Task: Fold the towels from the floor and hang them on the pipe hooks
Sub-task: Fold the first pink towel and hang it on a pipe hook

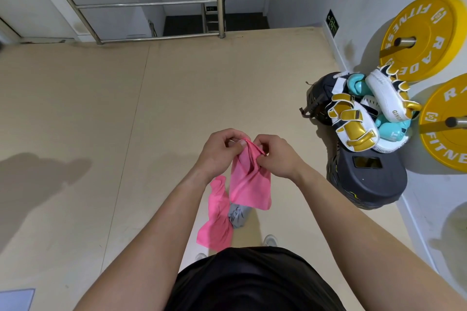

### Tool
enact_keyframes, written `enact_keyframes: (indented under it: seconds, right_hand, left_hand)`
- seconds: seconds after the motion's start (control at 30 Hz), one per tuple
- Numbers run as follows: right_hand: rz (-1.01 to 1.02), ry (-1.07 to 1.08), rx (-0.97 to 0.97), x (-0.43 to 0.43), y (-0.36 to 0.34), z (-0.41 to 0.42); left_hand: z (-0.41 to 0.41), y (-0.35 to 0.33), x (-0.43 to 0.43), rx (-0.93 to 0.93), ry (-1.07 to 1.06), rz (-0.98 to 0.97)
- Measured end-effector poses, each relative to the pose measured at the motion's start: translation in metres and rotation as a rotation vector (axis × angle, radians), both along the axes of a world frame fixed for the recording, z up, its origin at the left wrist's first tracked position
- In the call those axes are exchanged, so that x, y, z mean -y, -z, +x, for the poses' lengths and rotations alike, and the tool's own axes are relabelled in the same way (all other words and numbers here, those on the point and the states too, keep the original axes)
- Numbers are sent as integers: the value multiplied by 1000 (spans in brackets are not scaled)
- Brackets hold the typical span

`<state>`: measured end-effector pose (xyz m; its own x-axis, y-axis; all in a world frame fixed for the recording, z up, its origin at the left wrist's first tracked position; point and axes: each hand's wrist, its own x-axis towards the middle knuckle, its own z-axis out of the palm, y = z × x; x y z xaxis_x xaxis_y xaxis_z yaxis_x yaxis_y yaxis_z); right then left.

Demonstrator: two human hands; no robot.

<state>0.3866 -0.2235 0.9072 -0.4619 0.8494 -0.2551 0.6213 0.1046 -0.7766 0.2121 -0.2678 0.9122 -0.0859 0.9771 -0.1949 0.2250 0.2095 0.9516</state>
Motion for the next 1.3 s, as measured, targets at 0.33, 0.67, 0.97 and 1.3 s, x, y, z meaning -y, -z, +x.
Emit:
enact_keyframes:
  seconds: [0.33, 0.67, 0.97, 1.3]
  right_hand:
    - [-31, 103, 206, -2, 34, 50]
    - [-64, 108, 308, -5, 37, 83]
    - [-165, 44, -147, 8, 4, 58]
    - [-202, 39, -46, 11, 7, 49]
  left_hand:
    - [-36, -2, -10, 8, -155, 59]
    - [-72, 15, -30, -140, -326, 36]
    - [-89, 50, -35, -297, -460, -125]
    - [-93, 52, -40, -294, -489, -135]
